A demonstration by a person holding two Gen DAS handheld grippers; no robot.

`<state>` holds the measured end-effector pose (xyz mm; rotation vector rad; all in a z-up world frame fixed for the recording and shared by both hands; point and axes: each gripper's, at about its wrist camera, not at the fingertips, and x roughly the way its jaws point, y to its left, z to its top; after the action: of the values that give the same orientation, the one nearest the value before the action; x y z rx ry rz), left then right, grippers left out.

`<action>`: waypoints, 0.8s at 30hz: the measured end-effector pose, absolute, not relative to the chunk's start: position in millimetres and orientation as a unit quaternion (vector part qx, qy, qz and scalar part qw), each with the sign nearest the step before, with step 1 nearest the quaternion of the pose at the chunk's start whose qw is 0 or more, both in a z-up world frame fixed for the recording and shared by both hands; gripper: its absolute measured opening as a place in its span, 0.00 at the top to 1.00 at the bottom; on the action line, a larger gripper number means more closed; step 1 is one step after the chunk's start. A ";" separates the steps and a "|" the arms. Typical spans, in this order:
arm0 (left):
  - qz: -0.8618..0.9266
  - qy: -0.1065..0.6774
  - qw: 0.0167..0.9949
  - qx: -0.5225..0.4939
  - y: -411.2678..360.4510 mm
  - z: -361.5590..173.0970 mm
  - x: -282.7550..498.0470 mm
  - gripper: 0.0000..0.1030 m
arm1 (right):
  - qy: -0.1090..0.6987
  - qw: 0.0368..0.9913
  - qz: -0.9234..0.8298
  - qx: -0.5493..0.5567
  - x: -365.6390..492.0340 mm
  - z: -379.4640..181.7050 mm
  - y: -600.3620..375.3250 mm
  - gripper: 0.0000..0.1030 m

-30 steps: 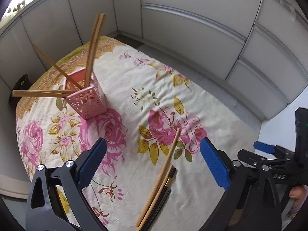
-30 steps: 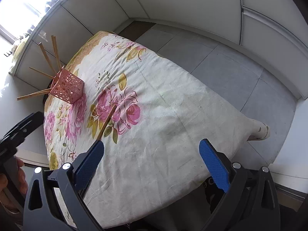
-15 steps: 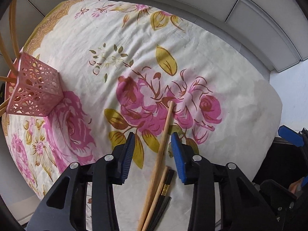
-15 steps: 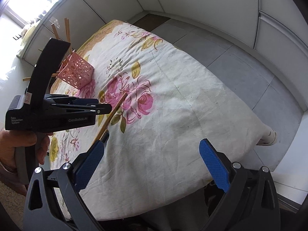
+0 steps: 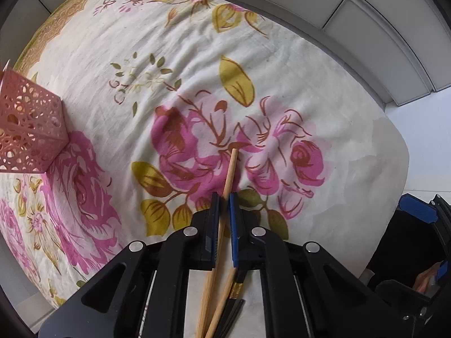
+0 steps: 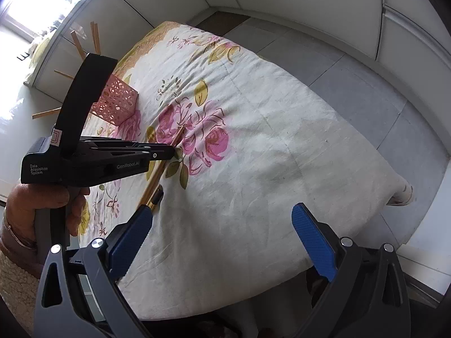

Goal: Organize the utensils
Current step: 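Move both tools to the pile and grasp a bamboo chopstick each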

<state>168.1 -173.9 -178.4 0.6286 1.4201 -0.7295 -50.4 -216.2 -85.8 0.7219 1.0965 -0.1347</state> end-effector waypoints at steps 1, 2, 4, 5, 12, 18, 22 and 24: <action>-0.315 0.624 0.660 0.275 -166.0 -178.9 172.8 0.94 | 0.511 0.790 -0.061 0.333 -49.6 -86.3 -214.4 0.06; -0.306 0.623 0.668 0.269 -156.1 -178.9 177.0 0.94 | 0.515 0.789 -0.059 0.332 -48.5 -87.3 -212.7 0.07; -0.286 0.624 0.680 0.259 -133.0 -178.5 184.3 0.95 | 0.524 0.782 -0.054 0.334 -45.1 -91.3 -209.4 0.07; -0.275 0.624 0.686 0.252 -119.7 -178.3 187.6 0.95 | 0.532 0.775 -0.050 0.339 -42.4 -94.4 -207.5 0.07; -0.235 0.619 0.738 0.132 -24.1 -166.6 194.0 0.96 | 0.595 0.716 -0.005 0.365 -9.4 -108.2 -164.3 0.11; -0.229 0.592 0.768 0.085 12.6 -142.2 187.5 0.96 | 0.641 0.683 -0.031 0.348 33.1 -112.1 -123.8 0.48; -0.238 0.571 0.782 0.076 17.0 -120.9 189.9 0.96 | 0.666 0.676 -0.044 0.312 41.2 -109.6 -110.7 0.49; -0.240 0.564 0.787 0.071 17.7 -116.6 191.4 0.96 | 0.656 0.686 -0.044 0.312 42.1 -102.9 -107.8 0.49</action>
<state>191.4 17.7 -116.6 0.1526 1.2167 -0.5181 42.1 -107.8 -102.9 0.6992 1.4686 -0.0977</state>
